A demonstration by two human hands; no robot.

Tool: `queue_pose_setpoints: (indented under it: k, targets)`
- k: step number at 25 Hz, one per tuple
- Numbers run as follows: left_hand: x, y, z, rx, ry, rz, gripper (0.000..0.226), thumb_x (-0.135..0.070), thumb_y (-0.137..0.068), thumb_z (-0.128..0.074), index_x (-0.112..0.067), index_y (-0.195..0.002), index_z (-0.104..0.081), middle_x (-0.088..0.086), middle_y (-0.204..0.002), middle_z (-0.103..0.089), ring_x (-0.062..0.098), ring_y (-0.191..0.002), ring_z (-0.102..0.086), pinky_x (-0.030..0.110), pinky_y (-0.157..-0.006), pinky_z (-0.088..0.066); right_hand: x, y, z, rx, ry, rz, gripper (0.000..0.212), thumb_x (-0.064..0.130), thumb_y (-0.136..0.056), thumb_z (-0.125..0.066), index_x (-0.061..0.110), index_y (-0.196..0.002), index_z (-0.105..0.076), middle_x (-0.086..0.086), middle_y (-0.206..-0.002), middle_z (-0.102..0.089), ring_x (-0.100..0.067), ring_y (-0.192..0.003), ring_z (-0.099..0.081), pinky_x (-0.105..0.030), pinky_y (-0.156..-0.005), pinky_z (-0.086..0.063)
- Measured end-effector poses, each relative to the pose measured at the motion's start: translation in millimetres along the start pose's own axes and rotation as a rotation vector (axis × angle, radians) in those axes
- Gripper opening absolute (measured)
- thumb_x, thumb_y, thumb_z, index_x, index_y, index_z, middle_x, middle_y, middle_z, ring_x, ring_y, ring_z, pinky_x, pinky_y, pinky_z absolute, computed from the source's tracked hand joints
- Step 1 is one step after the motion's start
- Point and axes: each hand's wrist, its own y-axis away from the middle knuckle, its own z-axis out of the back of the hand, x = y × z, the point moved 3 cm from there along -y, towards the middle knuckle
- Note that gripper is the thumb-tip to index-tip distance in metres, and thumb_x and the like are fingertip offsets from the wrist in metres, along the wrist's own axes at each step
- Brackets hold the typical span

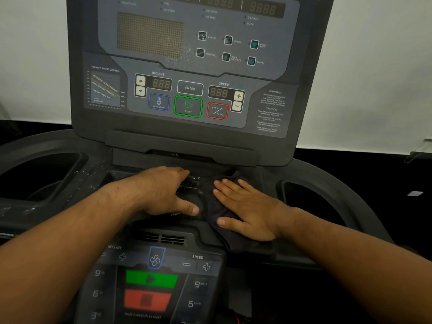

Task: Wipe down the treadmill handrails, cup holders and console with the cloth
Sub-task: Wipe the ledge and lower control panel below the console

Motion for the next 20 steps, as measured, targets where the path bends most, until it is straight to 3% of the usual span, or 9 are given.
queue_pose_setpoints:
  k: [6, 12, 20]
  targets:
    - [6, 2, 2, 0.001, -0.025, 0.012, 0.115, -0.077, -0.067, -0.063, -0.020, -0.155, -0.017, -0.003, -0.161, -0.021, 0.019, -0.145, -0.026, 0.039, -0.117, -0.028, -28, 54, -7, 0.083, -0.023, -0.131, 0.078, 0.072, -0.089, -0.013, 0.034, -0.152, 0.011, 0.011, -0.158, 0.023, -0.005, -0.142, 0.027, -0.039, -0.118, 0.014]
    - [34, 7, 5, -0.002, -0.049, 0.039, 0.117, -0.071, -0.064, -0.073, -0.023, -0.155, -0.016, -0.006, -0.161, -0.019, 0.018, -0.146, -0.024, 0.038, -0.118, -0.027, -1, -3, 2, 0.066, 0.036, -0.008, 0.080, 0.070, -0.090, -0.005, 0.024, -0.154, 0.009, 0.002, -0.158, 0.025, -0.011, -0.142, 0.028, -0.037, -0.116, 0.018]
    - [34, -1, 8, 0.128, -0.126, -0.018, 0.127, -0.066, -0.060, -0.079, -0.023, -0.156, -0.007, -0.004, -0.164, -0.010, 0.017, -0.149, -0.014, 0.038, -0.121, -0.018, 30, -47, 0, 0.018, -0.049, -0.029, 0.066, 0.058, -0.099, -0.013, 0.028, -0.154, 0.007, 0.005, -0.159, 0.023, -0.009, -0.141, 0.030, -0.035, -0.113, 0.023]
